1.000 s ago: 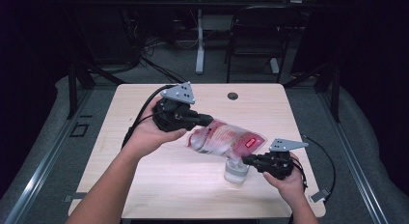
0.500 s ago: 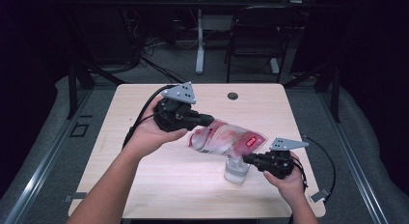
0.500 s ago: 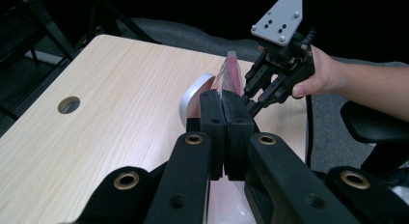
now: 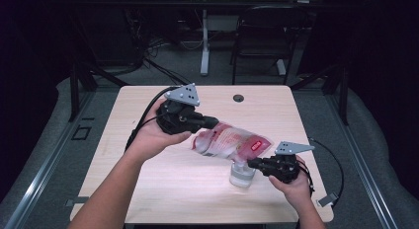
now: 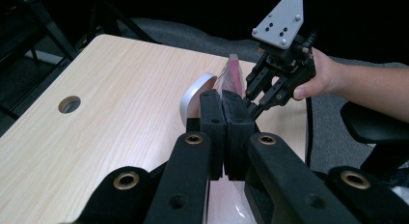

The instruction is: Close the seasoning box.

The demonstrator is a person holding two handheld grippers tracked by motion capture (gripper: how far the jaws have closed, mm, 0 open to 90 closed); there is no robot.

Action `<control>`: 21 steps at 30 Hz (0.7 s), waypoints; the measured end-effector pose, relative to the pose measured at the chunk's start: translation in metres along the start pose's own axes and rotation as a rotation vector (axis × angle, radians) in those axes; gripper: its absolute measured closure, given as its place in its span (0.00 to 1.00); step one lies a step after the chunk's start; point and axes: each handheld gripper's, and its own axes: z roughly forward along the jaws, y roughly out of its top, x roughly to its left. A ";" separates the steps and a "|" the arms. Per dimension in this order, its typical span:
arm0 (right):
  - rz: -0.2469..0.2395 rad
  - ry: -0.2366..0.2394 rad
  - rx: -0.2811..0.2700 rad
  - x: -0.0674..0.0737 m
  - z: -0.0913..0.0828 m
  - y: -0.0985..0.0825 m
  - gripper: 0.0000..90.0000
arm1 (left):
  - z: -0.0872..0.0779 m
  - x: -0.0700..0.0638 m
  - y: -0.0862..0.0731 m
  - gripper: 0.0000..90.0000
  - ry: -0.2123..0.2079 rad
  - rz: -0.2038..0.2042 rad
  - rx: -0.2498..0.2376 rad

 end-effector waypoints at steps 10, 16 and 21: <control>-0.004 0.015 0.009 0.002 0.001 0.000 0.92 | -0.001 -0.001 0.001 1.00 0.001 -0.001 0.000; -0.003 0.022 0.006 0.003 0.001 0.000 0.92 | -0.001 -0.001 0.002 1.00 0.002 0.000 -0.005; -0.002 0.020 0.009 0.003 -0.001 -0.001 0.92 | 0.001 -0.002 0.003 1.00 -0.005 0.003 -0.006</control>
